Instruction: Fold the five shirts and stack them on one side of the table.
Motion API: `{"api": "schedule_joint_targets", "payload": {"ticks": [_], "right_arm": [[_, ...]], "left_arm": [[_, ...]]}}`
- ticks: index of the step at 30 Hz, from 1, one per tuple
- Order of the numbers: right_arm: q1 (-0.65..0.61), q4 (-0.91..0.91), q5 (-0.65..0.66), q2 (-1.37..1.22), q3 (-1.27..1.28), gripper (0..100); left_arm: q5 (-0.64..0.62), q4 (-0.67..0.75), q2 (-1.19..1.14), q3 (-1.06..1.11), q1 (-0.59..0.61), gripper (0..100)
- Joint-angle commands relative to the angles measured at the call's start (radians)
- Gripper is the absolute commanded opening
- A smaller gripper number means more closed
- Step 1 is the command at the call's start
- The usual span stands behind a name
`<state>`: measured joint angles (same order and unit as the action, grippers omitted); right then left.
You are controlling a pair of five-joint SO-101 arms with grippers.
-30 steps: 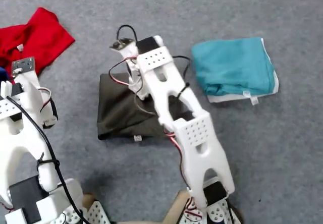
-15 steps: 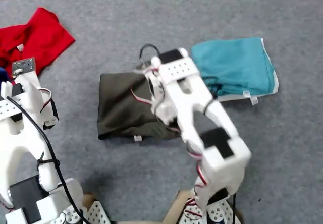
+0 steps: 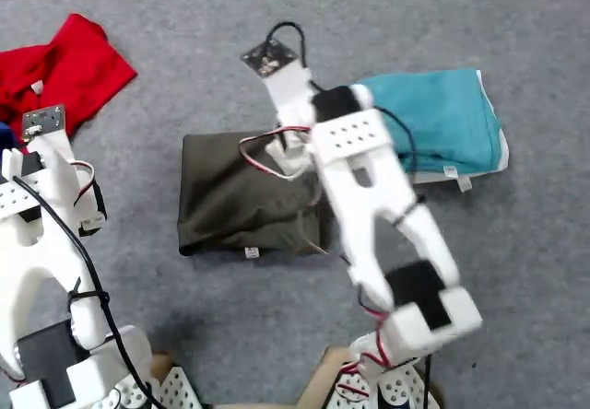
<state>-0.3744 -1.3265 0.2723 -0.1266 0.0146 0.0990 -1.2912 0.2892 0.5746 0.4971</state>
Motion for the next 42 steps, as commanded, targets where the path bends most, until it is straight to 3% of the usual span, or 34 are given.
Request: {"api": "schedule_joint_targets", "payload": {"ticks": [1, 5, 8, 16, 24, 31, 36, 42], "right_arm": [[-0.023, 0.049, -0.060, -0.136, -0.073, 1.8], [0.012, -0.014, -0.107, -0.252, -0.088, 1.8], [0.018, -0.106, -0.071, -0.262, -0.074, 1.8], [0.014, -0.284, 0.003, -0.124, 0.059, 1.9], [0.068, -0.117, 0.063, 0.179, 0.572, 1.9], [0.095, -0.164, 0.066, 0.503, 0.499, 1.8], [0.058, 0.043, -0.112, 0.464, 0.469, 1.8], [0.061, 0.244, -0.126, 0.271, 0.656, 1.8]], "left_arm": [[0.000, 0.003, 0.038, -0.008, -0.001, 3], [0.002, 0.003, 0.038, -0.007, -0.001, 3], [0.002, 0.003, 0.038, -0.007, -0.004, 3], [0.000, 0.009, 0.038, -0.007, -0.007, 3], [0.002, 0.009, 0.038, -0.005, -0.002, 3], [-0.005, 0.100, 0.028, -0.005, -0.104, 3], [-0.006, 0.350, -0.009, -0.022, -0.306, 3], [-0.038, 0.456, -0.315, -0.243, -0.443, 3]]}}
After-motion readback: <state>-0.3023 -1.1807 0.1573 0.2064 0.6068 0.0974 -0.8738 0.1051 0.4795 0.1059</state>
